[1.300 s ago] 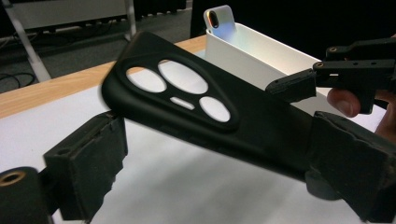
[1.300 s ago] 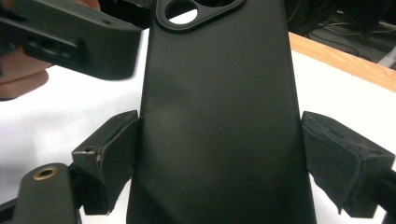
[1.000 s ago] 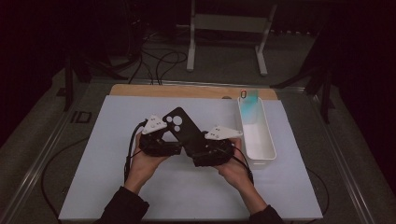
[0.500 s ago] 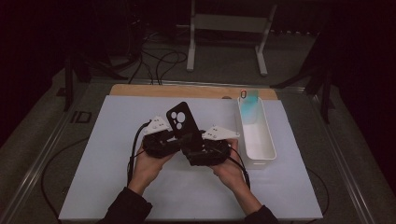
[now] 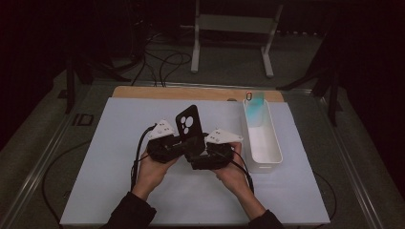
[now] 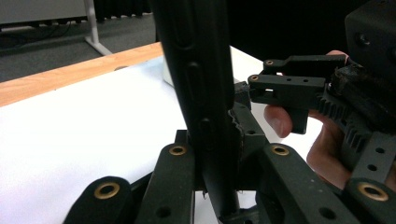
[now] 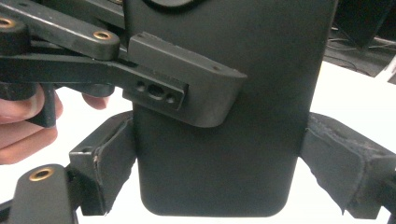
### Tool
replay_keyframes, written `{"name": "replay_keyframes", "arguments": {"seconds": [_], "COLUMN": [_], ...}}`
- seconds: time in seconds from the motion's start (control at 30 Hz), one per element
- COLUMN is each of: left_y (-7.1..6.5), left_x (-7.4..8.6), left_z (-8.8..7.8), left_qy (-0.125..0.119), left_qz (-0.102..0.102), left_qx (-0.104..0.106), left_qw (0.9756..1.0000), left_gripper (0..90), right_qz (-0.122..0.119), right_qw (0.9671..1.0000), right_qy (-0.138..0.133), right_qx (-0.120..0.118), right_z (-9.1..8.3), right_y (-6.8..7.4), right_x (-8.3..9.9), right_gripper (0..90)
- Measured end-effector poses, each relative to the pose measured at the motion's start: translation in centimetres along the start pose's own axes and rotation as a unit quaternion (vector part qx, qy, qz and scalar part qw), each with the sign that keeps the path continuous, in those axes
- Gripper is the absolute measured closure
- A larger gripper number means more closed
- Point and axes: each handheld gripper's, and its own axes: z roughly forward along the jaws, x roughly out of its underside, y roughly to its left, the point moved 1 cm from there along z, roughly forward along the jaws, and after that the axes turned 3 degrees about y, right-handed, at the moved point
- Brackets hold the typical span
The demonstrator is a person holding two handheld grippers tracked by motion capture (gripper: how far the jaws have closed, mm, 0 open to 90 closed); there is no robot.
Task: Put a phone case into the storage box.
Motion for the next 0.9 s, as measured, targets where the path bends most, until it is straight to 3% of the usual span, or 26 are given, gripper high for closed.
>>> {"name": "replay_keyframes", "arguments": {"seconds": [0.03, 0.1, 0.27, 0.5, 0.9], "left_y": [-0.1, 0.1, 0.2, 0.4, 0.6], "left_x": [0.0, 0.0, -0.1, 0.2, 0.5], "left_z": [0.0, -0.1, -0.4, -0.7, -0.9], "left_qy": [0.000, -0.001, -0.004, -0.007, -0.006], "left_qz": [0.006, -0.001, 0.001, 0.003, 0.008], "left_qx": [-0.008, -0.006, -0.014, -0.022, -0.031], "left_qw": [1.0000, 1.0000, 0.9999, 0.9997, 0.9995], "left_gripper": [84.9, 85.2, 85.3, 85.2, 85.2], "right_qz": [-0.002, -0.006, -0.001, -0.012, -0.014], "right_qw": [1.0000, 0.9999, 0.9999, 0.9995, 0.9996], "right_qy": [0.001, 0.008, 0.014, 0.030, 0.022], "right_qx": [0.001, -0.002, 0.002, 0.001, -0.011], "right_z": [0.0, 0.1, 0.0, -0.4, -1.7], "right_y": [0.0, 0.0, -0.5, -1.2, -1.8], "right_x": [0.0, 0.1, 0.5, 0.9, 0.0], "right_gripper": [14.1, 14.3, 13.0, 9.8, 8.5]}}
